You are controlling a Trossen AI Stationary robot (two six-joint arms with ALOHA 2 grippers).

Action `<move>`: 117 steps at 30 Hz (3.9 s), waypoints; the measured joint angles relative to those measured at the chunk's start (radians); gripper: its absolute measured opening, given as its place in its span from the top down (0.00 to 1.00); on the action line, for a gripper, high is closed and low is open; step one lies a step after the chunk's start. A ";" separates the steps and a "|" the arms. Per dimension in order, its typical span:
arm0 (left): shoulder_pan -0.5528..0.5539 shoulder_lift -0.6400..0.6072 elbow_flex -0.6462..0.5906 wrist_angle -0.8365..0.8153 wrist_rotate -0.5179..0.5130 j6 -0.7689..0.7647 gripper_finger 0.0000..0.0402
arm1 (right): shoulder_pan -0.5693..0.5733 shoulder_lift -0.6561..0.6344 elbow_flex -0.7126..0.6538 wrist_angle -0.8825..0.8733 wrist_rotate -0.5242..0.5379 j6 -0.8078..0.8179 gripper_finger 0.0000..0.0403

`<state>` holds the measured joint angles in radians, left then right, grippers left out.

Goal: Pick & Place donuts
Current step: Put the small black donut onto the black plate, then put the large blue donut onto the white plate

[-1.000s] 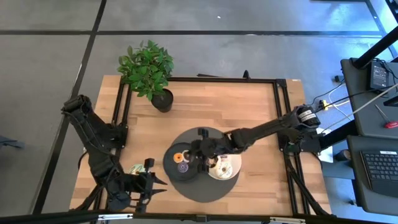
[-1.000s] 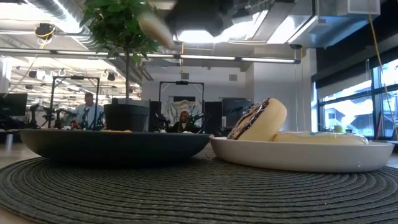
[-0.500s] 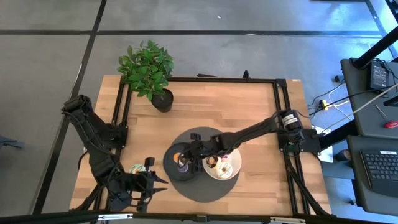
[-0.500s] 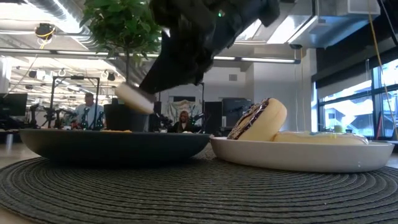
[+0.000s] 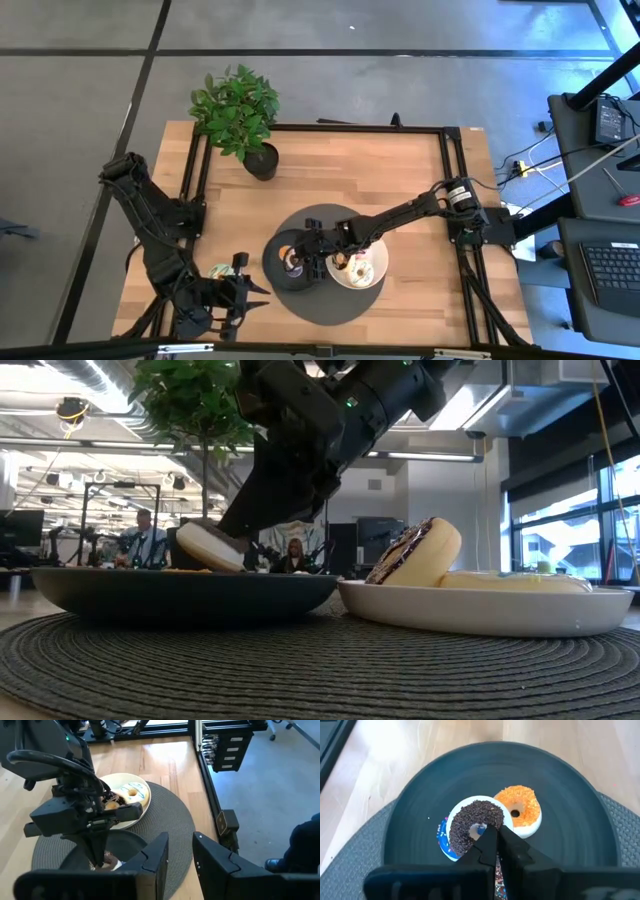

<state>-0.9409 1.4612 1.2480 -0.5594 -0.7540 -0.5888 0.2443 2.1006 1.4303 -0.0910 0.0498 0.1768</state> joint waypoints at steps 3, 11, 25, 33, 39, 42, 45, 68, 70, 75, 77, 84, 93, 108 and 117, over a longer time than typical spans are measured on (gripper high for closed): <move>0.000 0.000 0.000 0.000 0.000 0.000 0.79 | 0.000 0.000 0.000 0.007 0.000 0.000 0.96; 0.000 0.000 0.000 0.000 0.000 0.000 0.79 | 0.000 0.000 0.000 0.005 0.000 0.001 0.91; 0.000 0.000 0.000 0.000 0.000 0.000 0.79 | 0.000 0.000 0.000 0.000 0.000 0.001 0.78; 0.000 0.000 0.000 0.000 0.000 0.000 0.79 | 0.000 -0.003 0.000 0.000 0.000 0.001 0.77; 0.000 0.001 0.000 0.000 0.002 0.000 0.79 | 0.014 -0.116 0.001 -0.037 0.000 0.003 0.77; 0.000 0.002 0.000 0.001 0.038 0.000 0.79 | 0.052 -0.187 0.001 -0.167 -0.062 0.043 0.77; 0.000 0.002 0.000 0.017 0.058 0.000 0.79 | 0.119 -0.248 0.001 -0.296 -0.102 0.055 0.77; -0.009 0.014 0.000 -0.350 0.293 -0.679 0.84 | 0.520 -0.758 -0.666 0.180 0.220 0.421 0.77; -0.018 0.024 0.000 -0.524 0.331 -0.850 0.86 | 0.518 -0.784 -0.697 0.187 0.225 0.426 0.77; -0.034 0.057 0.000 -0.827 0.493 -1.202 0.89 | 0.511 -0.804 -0.725 0.207 0.271 0.425 0.77; -0.045 0.069 0.000 -0.875 0.545 -1.289 0.89 | 0.507 -0.804 -0.730 0.206 0.272 0.422 0.77; -0.065 0.137 -0.001 -0.866 0.519 -1.387 0.91 | 0.504 -0.803 -0.731 0.199 0.272 0.417 0.77; -0.051 0.210 -0.001 -0.853 0.577 -1.435 0.85 | 0.504 -0.803 -0.731 0.197 0.272 0.420 0.77; -0.052 0.254 -0.001 -0.742 0.564 -1.466 0.60 | 0.504 -0.803 -0.731 0.197 0.272 0.417 0.77; -0.046 0.254 -0.074 -0.750 0.605 -1.494 0.61 | 0.504 -0.803 -0.731 0.197 0.275 0.417 0.77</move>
<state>-0.9867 1.7153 1.1743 -1.3091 -0.1487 -2.0827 0.7483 1.2980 0.6994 0.1059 0.3245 0.5935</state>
